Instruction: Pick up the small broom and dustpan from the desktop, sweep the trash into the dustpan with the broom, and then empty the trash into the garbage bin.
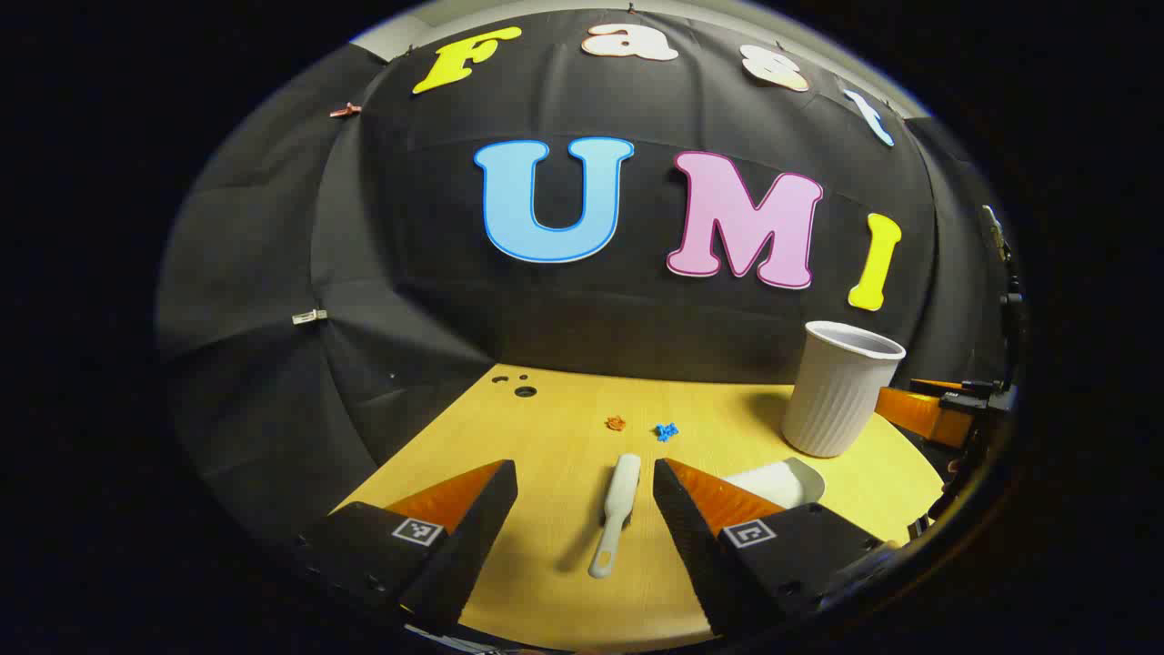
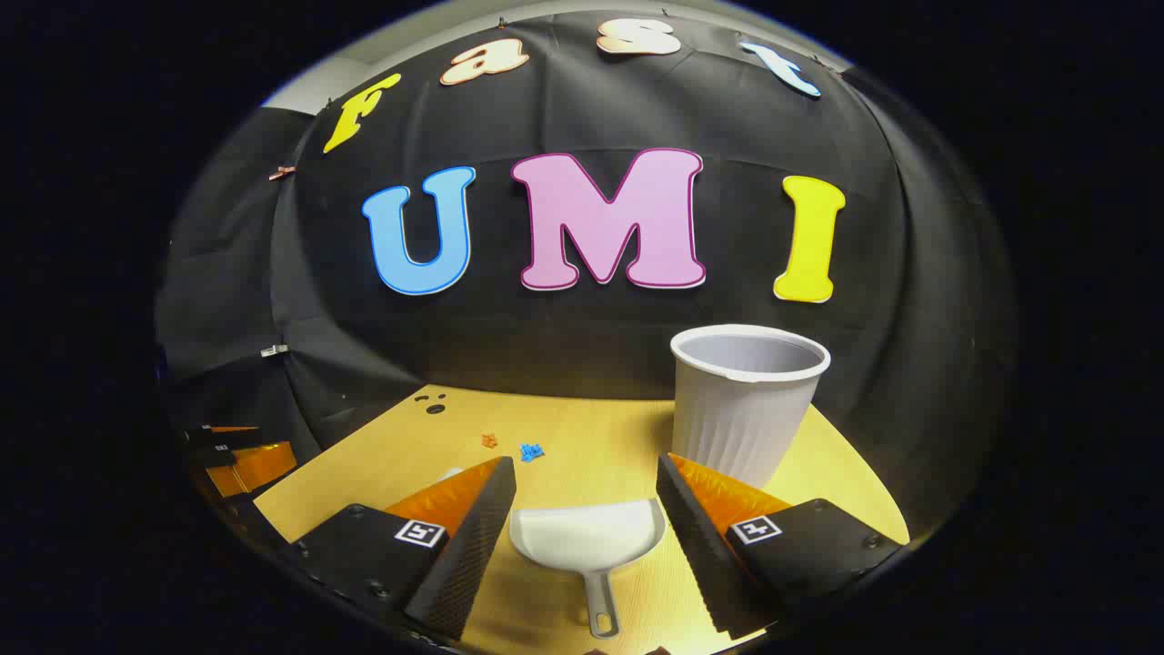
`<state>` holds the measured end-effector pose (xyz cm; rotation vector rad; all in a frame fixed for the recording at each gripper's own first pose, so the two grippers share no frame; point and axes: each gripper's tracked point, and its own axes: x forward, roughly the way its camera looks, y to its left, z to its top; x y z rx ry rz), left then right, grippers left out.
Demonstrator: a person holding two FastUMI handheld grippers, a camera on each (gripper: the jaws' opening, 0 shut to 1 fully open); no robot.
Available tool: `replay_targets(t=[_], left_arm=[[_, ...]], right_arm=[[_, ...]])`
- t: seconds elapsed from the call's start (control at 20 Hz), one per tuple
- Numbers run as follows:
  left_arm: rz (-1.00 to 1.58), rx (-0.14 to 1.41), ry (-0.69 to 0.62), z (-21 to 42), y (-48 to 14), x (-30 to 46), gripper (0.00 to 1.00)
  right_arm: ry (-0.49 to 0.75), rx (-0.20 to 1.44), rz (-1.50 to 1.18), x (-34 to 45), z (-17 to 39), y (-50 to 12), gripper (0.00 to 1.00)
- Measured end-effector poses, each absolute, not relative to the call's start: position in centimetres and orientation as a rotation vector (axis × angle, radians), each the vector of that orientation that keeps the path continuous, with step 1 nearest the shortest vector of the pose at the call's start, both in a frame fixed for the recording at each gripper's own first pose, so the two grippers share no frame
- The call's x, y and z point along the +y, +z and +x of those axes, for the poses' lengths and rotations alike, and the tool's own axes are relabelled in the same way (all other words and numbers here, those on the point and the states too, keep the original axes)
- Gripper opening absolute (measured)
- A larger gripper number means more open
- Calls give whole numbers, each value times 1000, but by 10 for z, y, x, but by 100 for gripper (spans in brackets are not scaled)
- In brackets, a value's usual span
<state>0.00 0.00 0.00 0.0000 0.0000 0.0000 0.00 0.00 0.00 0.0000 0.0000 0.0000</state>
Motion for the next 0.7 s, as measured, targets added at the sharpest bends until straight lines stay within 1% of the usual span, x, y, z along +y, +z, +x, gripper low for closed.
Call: replay_targets(t=[0.7], left_arm=[[24,144,-63,18,-45,-18,96]], right_arm=[[31,119,11,-2,-3,-40,97]])
